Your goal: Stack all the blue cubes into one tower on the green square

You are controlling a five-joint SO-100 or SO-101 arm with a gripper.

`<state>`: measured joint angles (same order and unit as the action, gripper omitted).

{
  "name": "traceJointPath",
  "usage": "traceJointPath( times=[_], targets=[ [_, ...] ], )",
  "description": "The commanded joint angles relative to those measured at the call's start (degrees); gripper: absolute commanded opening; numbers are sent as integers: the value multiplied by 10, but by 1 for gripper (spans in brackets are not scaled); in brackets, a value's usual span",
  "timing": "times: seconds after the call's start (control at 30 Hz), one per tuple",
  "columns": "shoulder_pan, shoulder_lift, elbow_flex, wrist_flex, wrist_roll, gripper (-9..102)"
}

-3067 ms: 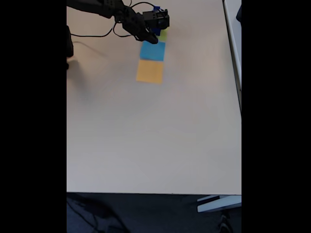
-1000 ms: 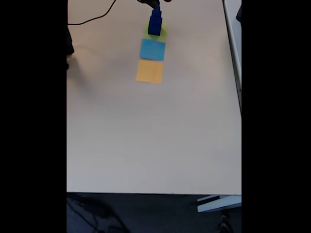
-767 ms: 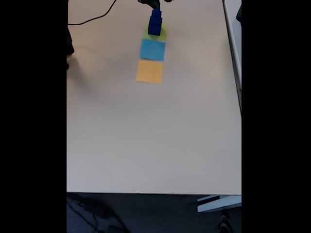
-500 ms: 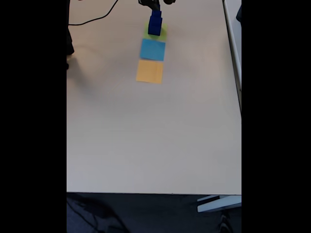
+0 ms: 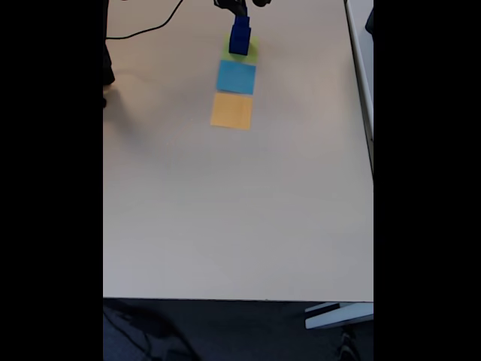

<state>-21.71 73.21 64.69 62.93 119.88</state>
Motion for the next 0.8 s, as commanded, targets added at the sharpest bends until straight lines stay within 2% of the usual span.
traceJointPath(
  times=[0.0,0.77],
  targets=[
    [-4,10,-40,-11,4,0],
    [-1,11,-47,-11,-14,3]
  ],
)
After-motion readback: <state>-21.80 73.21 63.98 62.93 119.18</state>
